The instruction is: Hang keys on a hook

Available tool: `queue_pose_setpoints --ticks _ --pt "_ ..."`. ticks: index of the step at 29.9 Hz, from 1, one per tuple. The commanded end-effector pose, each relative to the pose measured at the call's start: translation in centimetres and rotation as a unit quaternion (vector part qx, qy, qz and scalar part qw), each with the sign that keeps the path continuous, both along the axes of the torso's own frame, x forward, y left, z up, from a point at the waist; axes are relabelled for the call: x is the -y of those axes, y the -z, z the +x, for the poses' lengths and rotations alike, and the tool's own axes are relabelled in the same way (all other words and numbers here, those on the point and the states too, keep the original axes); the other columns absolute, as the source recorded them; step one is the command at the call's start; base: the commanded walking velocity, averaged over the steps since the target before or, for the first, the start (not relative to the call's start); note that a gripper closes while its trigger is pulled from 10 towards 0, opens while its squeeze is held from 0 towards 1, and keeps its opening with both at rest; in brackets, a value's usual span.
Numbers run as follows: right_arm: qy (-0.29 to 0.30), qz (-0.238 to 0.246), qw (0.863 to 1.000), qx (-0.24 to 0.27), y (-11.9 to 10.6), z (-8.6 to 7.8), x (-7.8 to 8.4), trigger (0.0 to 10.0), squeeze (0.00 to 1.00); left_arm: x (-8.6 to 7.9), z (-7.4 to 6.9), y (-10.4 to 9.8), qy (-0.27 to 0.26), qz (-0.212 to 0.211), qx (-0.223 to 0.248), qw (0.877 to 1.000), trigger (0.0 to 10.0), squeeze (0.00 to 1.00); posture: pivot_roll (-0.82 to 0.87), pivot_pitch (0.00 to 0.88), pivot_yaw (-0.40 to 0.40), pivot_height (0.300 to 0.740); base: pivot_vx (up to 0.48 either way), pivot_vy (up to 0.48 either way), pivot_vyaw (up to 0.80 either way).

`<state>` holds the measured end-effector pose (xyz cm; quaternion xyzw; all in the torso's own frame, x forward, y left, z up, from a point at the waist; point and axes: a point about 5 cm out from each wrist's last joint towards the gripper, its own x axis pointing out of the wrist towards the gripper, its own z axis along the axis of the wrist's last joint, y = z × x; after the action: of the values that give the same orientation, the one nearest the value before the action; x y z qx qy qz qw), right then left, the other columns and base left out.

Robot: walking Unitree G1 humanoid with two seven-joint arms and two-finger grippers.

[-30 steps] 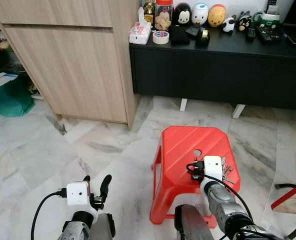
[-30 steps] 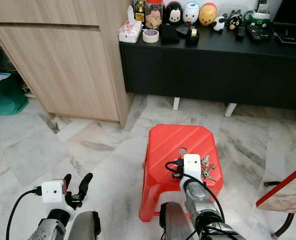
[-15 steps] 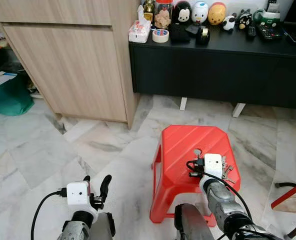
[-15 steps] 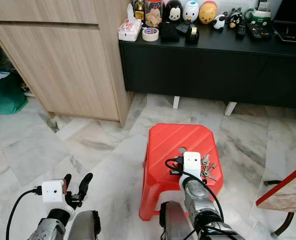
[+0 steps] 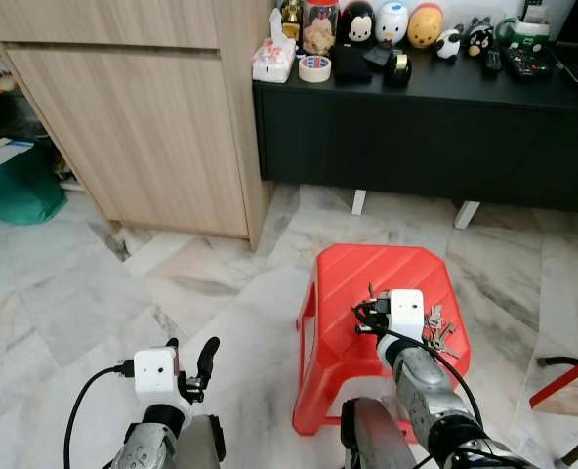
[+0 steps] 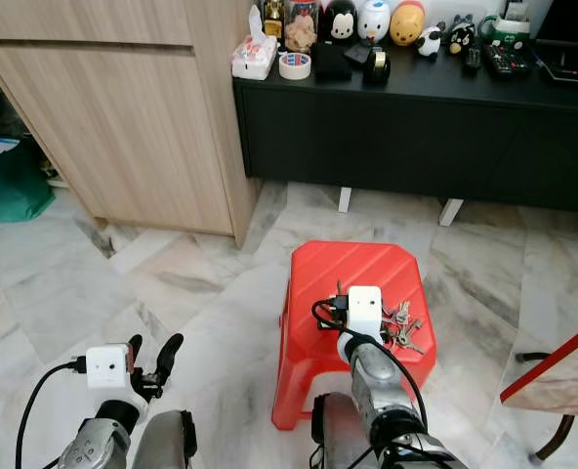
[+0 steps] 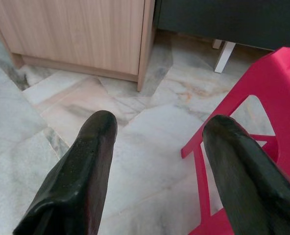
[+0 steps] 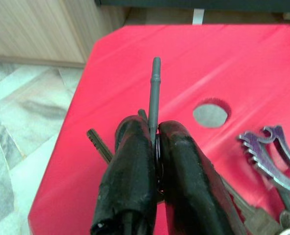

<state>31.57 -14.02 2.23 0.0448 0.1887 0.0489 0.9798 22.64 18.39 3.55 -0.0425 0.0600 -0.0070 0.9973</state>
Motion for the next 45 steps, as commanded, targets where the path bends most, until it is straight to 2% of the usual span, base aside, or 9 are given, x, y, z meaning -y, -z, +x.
queue_pose_setpoints --ticks 1,2,8,16,30,35,45 --pt "0.001 0.010 1.000 0.015 -0.3 0.0 0.0 0.0 0.00 0.1 -0.1 0.4 0.003 0.008 -0.010 1.000 10.0 0.00 0.11 0.079 -0.020 0.580 0.000 0.000 0.00" --pt "-0.008 0.020 0.999 0.032 -0.8 0.1 -0.2 10.0 0.00 0.2 0.2 0.3 0.004 0.007 -0.006 1.000 10.0 0.00 0.10 0.075 -0.021 0.580 0.000 0.000 0.00" --pt "-0.028 0.026 0.998 0.045 -1.2 0.3 -0.2 10.0 0.00 0.3 0.6 0.2 0.005 0.006 -0.002 1.000 10.0 0.00 0.09 0.068 -0.023 0.580 0.000 0.000 0.00" --pt "-0.049 0.025 0.997 0.050 -2.0 0.9 0.0 10.0 0.00 0.4 0.9 0.3 0.011 0.012 0.001 1.000 10.0 0.00 0.09 0.052 -0.030 0.630 0.000 0.000 0.00" --pt "-0.090 0.024 0.994 0.063 -2.7 1.1 -0.3 10.0 0.00 0.4 1.3 0.1 0.017 0.017 0.008 1.000 10.0 0.00 0.09 0.044 -0.031 0.705 0.000 0.000 0.00" --pt "-0.097 0.022 0.993 0.065 -2.9 1.1 -0.3 10.0 0.00 0.3 1.3 0.1 0.017 0.018 0.009 1.000 10.0 0.00 0.08 0.045 -0.033 0.720 0.000 0.000 0.00" --pt "-0.117 0.007 0.992 0.057 -2.9 1.0 -0.3 10.0 0.00 0.5 1.0 0.1 0.028 0.011 0.014 0.999 10.0 0.00 0.08 0.052 -0.040 0.720 0.000 0.000 0.00"
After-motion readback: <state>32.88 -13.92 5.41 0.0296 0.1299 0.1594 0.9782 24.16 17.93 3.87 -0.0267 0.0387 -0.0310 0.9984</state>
